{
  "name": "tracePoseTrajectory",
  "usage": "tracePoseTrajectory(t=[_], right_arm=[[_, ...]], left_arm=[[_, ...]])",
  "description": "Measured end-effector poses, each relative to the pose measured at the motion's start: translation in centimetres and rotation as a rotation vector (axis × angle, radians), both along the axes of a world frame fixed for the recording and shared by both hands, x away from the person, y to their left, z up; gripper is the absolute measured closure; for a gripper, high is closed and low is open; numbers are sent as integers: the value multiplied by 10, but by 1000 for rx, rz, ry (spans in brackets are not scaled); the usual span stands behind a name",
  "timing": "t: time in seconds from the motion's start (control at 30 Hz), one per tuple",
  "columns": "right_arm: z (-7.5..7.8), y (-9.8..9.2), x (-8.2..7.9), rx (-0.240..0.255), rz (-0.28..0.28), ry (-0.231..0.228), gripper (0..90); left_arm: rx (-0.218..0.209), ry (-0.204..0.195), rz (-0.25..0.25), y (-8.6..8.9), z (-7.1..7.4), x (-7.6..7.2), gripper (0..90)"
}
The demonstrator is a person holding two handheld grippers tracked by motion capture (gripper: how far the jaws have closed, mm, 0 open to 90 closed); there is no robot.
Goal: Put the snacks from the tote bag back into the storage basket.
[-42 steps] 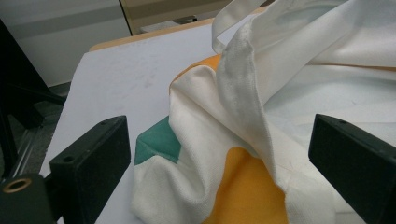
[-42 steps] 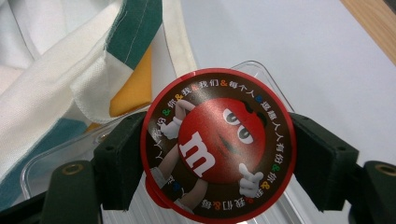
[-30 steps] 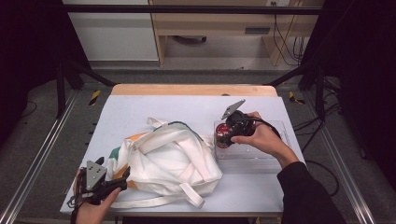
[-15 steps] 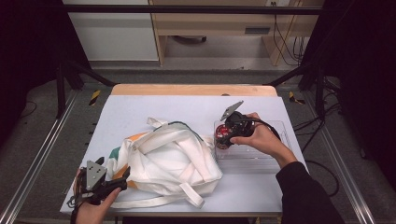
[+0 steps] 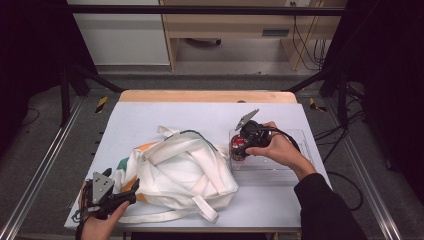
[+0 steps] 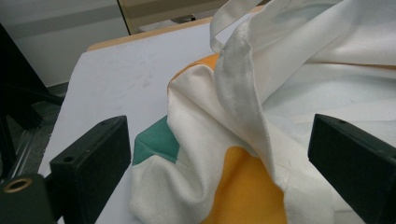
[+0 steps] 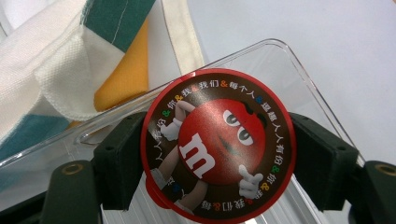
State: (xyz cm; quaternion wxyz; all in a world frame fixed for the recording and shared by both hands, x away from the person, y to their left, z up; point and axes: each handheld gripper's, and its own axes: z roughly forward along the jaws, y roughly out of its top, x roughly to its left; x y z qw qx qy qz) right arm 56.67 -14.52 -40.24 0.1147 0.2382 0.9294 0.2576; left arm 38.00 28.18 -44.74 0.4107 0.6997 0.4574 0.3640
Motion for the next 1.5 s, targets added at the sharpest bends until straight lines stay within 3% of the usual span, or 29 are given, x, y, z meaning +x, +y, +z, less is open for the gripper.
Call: tracePoseTrajectory(t=[0.23,1.5], right_arm=[[-6,1,-1,2,-7,6,260],[-7,-2,0,15,-16,24,259]], left_arm=[[0,3,-2,0,0,0,60],[2,4,-4,-1,0,0,60]])
